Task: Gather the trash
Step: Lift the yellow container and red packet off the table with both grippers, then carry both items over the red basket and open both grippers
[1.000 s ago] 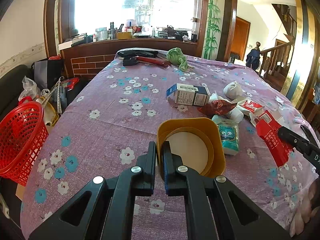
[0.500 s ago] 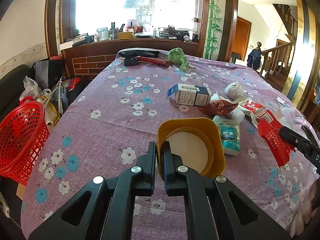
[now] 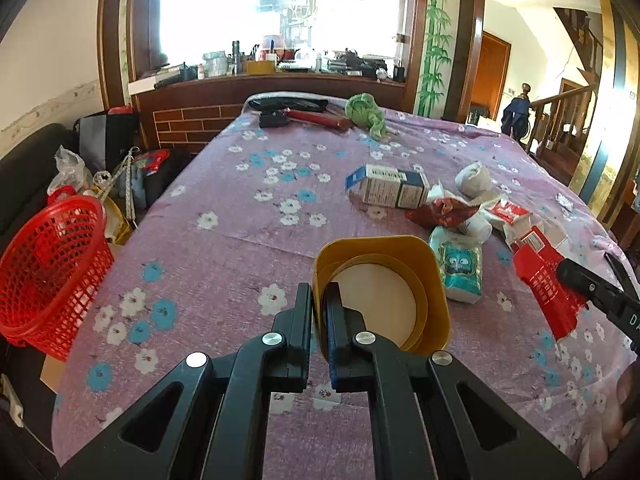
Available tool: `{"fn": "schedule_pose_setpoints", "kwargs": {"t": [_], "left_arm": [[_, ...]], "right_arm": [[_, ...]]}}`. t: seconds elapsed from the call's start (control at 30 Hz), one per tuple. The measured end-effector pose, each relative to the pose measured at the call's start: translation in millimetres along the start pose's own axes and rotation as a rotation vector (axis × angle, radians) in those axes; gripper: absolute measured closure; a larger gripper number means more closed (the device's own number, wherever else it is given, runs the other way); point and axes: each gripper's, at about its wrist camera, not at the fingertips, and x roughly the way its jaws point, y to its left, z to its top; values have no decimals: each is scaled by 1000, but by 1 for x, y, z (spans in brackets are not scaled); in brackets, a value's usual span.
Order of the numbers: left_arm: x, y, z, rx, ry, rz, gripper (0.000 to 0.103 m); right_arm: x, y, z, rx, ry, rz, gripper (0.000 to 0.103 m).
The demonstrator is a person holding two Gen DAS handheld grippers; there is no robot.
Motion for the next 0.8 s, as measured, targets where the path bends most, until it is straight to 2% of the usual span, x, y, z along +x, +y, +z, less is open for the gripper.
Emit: {"fn": "schedule_pose_setpoints", "kwargs": {"t": [0.3, 0.8], "left_arm": [[-15, 20, 6, -19, -33, 48, 97], [-36, 86, 11, -122, -78, 111, 97]], "right_arm": [[3, 31, 11, -54, 28, 55, 99], [26, 98, 26, -144, 79, 145, 99]]}}
